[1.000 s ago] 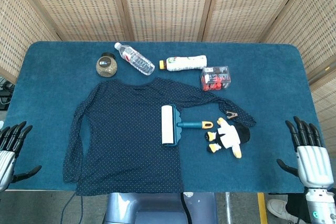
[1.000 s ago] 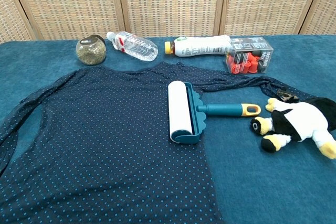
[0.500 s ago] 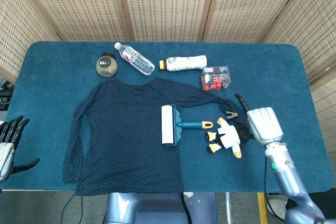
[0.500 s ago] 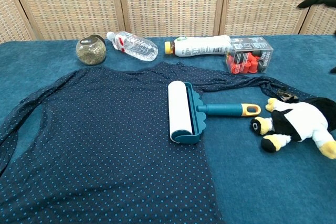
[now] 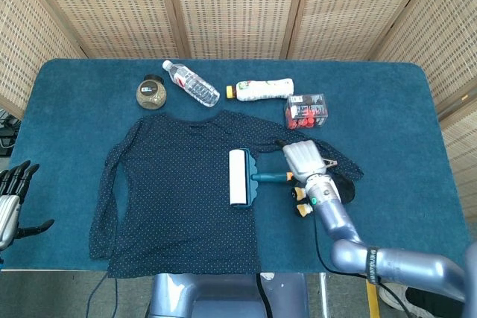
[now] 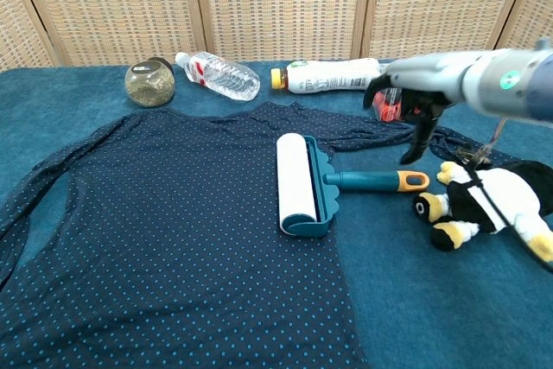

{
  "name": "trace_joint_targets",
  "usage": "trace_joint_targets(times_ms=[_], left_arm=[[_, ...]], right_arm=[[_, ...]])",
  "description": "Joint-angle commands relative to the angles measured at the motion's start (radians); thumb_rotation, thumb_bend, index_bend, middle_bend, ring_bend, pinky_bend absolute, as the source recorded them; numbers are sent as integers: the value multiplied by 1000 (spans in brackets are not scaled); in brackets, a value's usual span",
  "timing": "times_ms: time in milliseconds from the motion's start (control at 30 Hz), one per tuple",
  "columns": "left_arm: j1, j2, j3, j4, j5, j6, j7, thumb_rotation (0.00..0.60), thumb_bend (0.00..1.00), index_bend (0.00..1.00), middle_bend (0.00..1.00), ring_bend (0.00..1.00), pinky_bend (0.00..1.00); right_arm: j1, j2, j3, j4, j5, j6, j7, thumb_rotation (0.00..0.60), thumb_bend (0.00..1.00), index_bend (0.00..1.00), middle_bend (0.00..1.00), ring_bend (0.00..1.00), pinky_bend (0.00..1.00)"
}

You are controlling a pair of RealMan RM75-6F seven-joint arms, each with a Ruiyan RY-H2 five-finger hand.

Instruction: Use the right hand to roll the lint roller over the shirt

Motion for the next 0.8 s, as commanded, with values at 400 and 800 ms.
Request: trace_joint_targets(times_ms=[400, 800], left_arm=[[-7, -4, -1, 6, -15, -10, 5, 600, 0, 0, 0, 0, 0], [-8, -2, 0, 8, -20, -12, -3, 600, 0, 0, 0, 0, 0]], right_arm=[[84, -155, -36, 125, 100, 45, 4, 600, 372, 375, 1000, 1000, 1000], [104, -213, -72, 179, 109, 61, -10, 600, 436, 373, 1000, 1000, 1000]])
